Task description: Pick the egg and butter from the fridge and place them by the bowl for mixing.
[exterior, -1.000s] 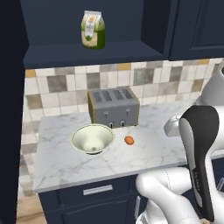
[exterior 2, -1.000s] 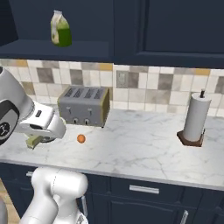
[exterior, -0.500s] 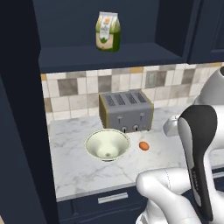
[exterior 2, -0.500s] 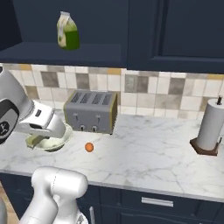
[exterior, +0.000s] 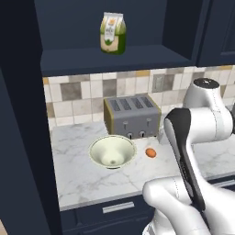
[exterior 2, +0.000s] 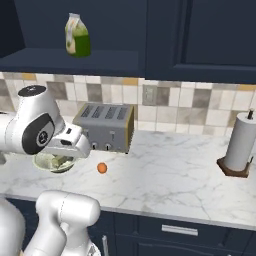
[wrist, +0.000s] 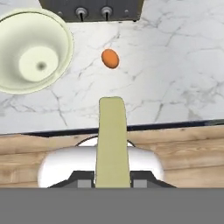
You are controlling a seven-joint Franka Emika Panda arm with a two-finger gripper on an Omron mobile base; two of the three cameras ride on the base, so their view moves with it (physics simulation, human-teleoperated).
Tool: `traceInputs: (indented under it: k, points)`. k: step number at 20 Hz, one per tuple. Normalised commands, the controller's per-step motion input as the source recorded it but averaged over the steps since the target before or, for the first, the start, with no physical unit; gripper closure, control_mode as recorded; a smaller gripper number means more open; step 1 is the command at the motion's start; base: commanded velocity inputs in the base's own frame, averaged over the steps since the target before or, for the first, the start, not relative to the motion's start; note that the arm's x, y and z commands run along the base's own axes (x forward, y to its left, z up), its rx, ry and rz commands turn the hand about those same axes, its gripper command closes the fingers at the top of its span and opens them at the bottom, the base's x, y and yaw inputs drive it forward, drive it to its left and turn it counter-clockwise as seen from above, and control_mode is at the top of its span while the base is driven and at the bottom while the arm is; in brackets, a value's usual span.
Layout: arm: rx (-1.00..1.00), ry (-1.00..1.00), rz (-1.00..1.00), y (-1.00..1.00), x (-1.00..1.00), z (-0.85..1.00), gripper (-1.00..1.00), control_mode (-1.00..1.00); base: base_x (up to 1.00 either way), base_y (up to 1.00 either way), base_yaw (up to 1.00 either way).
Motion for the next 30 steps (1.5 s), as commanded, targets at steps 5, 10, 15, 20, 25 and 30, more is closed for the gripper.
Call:
traceInputs:
  k: [5,10,15,20,25,30]
  points:
    - [0.0,0.03,0.14,-0.05,0.64,-1.0,1.0,-1.0,0.0,0.0,0.0]
    - [-0.02,0.02,0.2,0.0,0.67,-1.0,1.0,-1.0,0.0,0.0,0.0]
    - [-0.02,0.02,0.2,0.0,0.84,-1.0,1.0,-1.0,0.0,0.0,0.0]
    - [0.0,0.06,0.19,0.0,0.85,-0.89,1.0,-1.0,0.0,0.0,0.0]
    - [0.0,0.12,0.09,0.05,0.16,-0.4,1.0,-1.0,0.0,0.0,0.0]
    - [-0.02,0.12,0.01,0.18,0.38,-0.56,1.0,-1.0,0.0,0.0,0.0]
